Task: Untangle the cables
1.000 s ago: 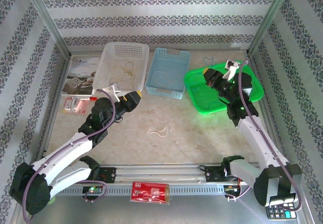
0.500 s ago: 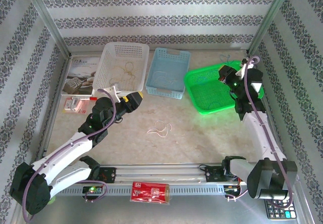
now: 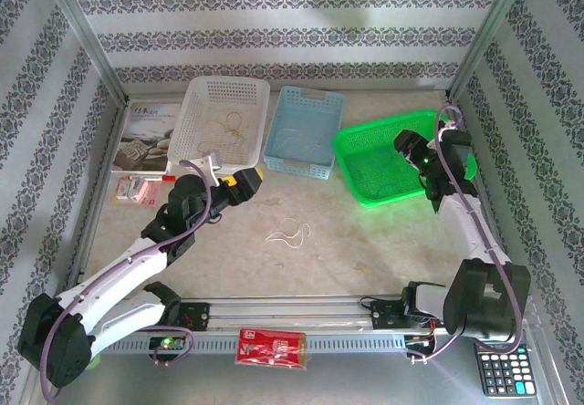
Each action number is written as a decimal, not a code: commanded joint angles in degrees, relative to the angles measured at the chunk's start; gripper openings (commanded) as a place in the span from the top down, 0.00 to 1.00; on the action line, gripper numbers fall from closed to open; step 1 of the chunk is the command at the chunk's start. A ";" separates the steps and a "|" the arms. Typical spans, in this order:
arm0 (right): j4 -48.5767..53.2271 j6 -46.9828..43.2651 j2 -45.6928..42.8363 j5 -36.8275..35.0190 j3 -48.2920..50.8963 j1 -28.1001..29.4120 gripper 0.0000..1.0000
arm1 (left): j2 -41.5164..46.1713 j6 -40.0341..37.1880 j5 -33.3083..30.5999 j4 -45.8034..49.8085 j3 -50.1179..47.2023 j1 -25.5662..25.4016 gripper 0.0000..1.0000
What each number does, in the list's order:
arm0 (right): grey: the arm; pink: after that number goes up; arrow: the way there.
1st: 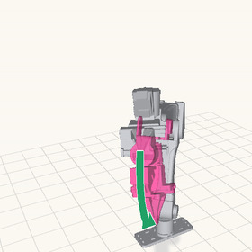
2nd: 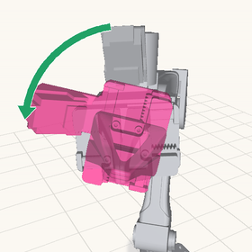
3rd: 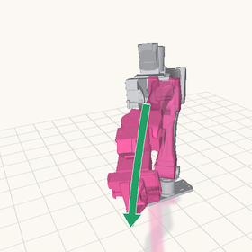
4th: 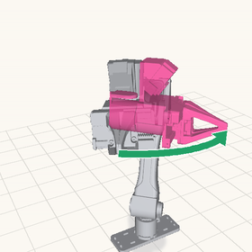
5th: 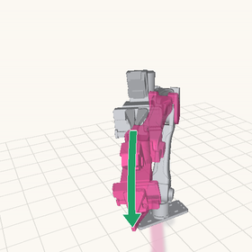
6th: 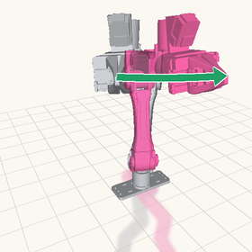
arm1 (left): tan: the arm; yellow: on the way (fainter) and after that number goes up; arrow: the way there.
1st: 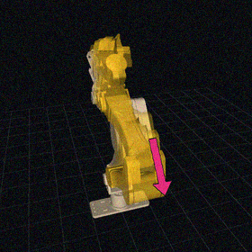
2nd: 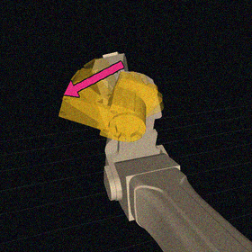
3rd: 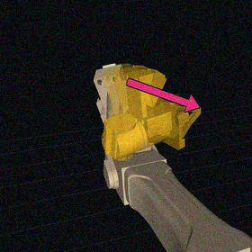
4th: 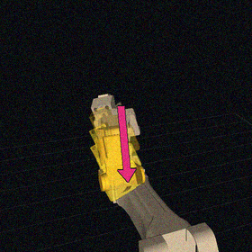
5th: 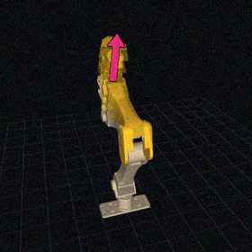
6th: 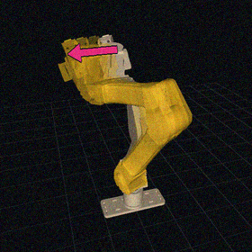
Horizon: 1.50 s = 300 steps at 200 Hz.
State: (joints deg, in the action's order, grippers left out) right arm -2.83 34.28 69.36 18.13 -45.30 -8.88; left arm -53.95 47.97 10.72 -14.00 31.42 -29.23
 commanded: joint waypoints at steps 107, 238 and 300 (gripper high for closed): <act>6.27 -0.88 -9.66 4.22 3.55 25.71 0.41 | -2.72 -1.82 -0.87 7.95 1.31 0.43 0.00; 2.41 6.23 6.87 -7.18 10.97 53.36 0.44 | -2.05 0.95 -5.76 13.24 2.46 1.00 0.00; -1.10 6.32 16.54 -7.40 9.27 53.98 0.54 | -3.85 0.38 -1.15 10.72 2.82 1.54 0.00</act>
State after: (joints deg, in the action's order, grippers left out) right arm -1.08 40.42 83.42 11.79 -34.13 44.53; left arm -57.04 49.04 7.35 -2.83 32.29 -28.42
